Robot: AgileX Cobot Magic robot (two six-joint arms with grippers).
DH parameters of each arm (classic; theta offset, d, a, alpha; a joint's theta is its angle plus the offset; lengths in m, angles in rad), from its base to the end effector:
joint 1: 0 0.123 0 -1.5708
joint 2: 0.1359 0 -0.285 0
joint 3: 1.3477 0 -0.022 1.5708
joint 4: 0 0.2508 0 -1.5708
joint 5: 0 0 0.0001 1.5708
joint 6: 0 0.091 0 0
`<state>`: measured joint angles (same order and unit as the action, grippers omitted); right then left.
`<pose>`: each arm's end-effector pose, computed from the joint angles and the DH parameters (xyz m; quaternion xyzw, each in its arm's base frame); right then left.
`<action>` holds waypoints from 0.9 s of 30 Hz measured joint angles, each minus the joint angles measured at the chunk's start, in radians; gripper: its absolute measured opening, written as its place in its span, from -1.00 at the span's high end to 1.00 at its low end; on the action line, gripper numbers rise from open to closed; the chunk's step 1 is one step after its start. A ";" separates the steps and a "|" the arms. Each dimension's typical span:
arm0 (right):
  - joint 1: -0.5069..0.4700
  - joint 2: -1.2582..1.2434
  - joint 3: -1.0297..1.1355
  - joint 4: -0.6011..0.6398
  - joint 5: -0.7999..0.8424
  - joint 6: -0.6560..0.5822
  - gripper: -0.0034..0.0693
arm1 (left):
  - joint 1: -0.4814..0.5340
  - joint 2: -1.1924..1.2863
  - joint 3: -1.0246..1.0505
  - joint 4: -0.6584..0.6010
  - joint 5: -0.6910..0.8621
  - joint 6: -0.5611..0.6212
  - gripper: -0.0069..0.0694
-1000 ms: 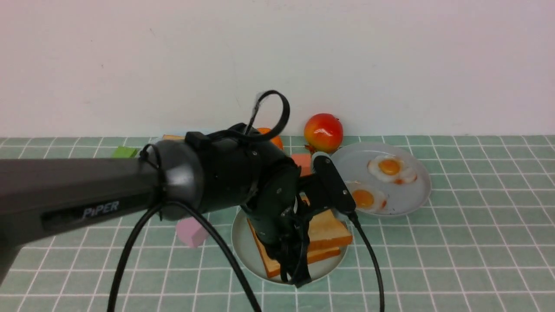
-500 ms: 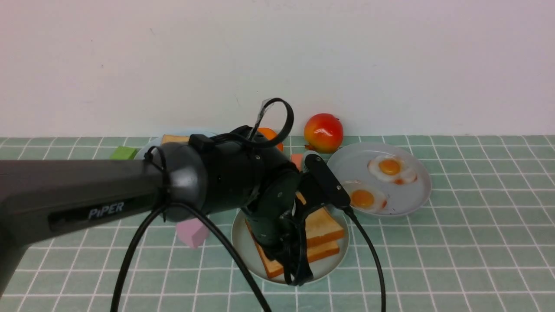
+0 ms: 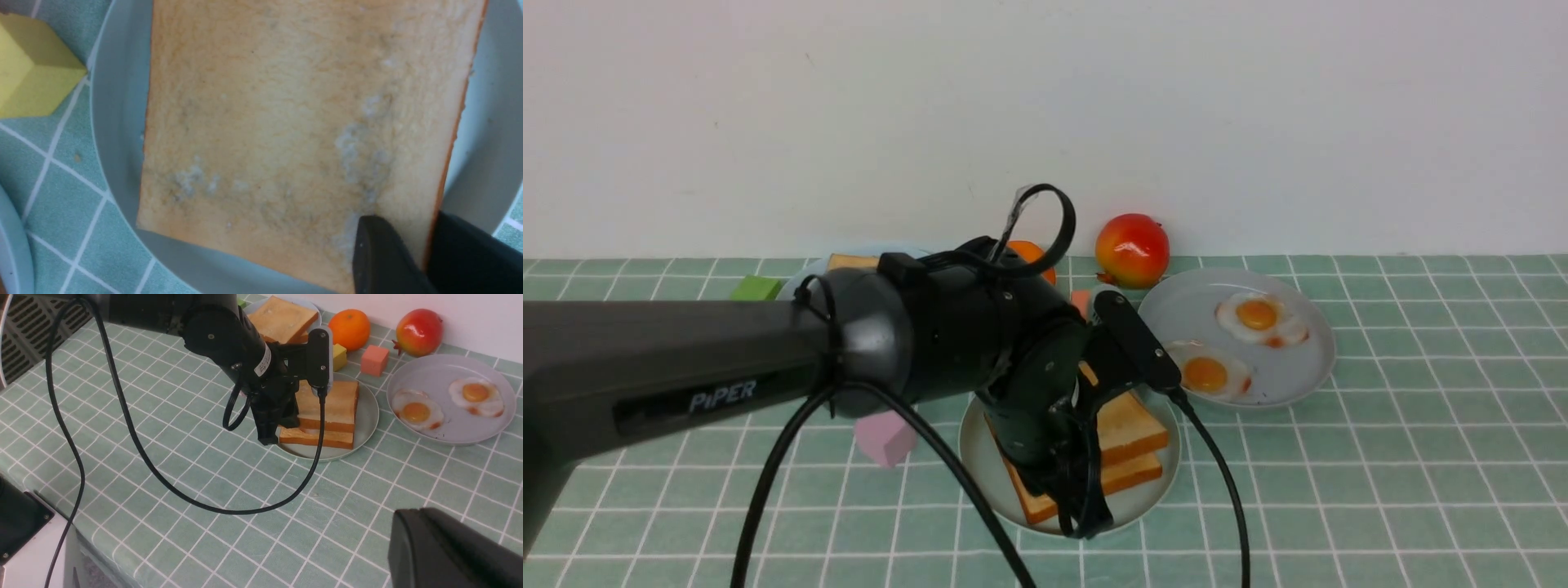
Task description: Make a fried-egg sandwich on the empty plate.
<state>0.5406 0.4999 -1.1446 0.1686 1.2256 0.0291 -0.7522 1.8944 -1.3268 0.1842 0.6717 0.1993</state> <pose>0.0113 0.0236 0.4339 -0.2320 0.8235 0.2229 0.4673 0.2965 -0.2632 0.1997 0.4981 0.8391 0.0118 0.2184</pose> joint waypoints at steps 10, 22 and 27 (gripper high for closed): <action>0.000 0.000 0.000 -0.001 -0.001 0.000 0.82 | 0.000 -0.014 0.000 -0.052 0.041 -0.001 -0.08; 0.000 -0.006 0.000 -0.050 0.024 0.022 0.90 | -0.070 -0.562 0.049 -0.086 0.042 -0.189 0.72; 0.000 -0.041 0.011 -0.120 0.044 0.083 0.91 | -0.070 -0.997 0.322 -0.117 -0.138 -0.270 0.85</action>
<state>0.5406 0.4587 -1.1339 0.0488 1.2692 0.1126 -0.8221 0.8975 -1.0047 0.0669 0.5341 -0.0709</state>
